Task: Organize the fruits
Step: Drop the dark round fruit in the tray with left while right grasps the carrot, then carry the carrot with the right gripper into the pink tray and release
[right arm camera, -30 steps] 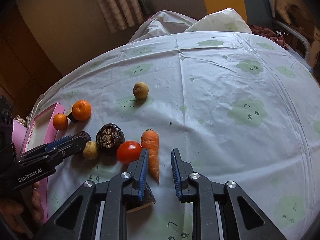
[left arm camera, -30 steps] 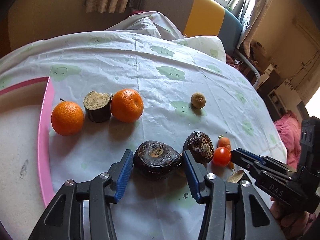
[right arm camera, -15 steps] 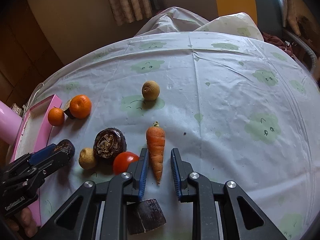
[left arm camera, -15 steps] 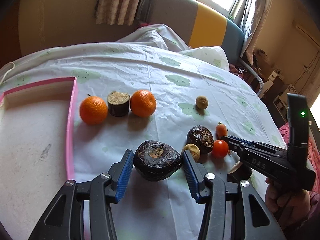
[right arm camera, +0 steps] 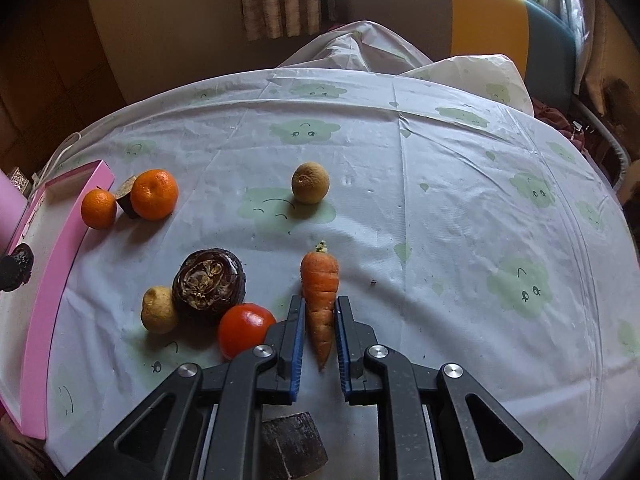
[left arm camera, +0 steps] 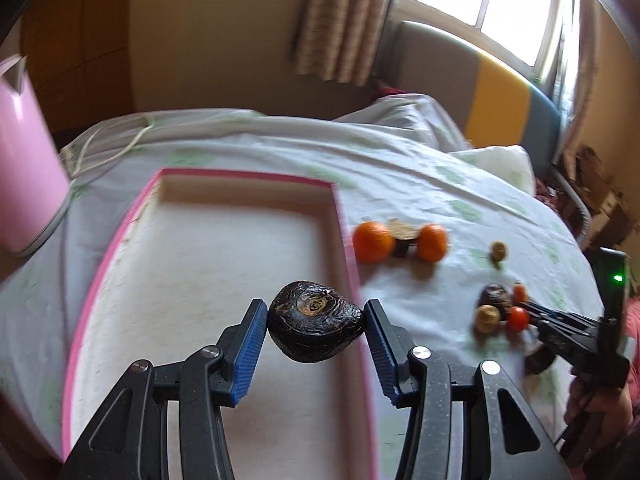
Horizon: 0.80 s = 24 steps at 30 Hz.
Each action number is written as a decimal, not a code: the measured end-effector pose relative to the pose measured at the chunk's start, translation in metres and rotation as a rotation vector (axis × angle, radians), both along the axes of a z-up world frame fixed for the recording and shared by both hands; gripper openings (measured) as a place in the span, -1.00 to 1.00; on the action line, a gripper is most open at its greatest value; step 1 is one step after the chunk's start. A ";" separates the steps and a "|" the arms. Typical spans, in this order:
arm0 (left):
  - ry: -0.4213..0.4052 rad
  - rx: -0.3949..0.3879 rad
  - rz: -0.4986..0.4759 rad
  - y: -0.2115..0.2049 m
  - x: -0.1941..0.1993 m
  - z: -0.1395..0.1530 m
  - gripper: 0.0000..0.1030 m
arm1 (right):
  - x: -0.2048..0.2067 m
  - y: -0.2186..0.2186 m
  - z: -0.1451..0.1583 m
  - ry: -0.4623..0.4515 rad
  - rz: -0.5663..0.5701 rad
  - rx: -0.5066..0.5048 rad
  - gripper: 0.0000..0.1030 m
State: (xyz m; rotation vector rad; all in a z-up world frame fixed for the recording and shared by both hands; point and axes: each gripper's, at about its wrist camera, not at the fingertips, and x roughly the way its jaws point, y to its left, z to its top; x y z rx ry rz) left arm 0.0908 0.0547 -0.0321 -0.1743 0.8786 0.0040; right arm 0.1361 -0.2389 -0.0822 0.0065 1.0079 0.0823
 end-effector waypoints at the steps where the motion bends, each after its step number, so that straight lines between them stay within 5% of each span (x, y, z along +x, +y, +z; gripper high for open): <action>1: 0.013 0.004 0.015 0.006 -0.001 -0.004 -0.01 | 0.000 0.001 0.000 -0.004 -0.003 -0.006 -0.72; 6: 0.082 0.018 0.078 0.023 -0.005 -0.022 0.00 | -0.002 0.002 0.001 -0.012 -0.018 -0.010 -0.72; 24: 0.012 0.048 0.054 0.013 -0.036 0.000 0.12 | -0.016 0.026 0.052 -0.131 0.022 0.083 -0.73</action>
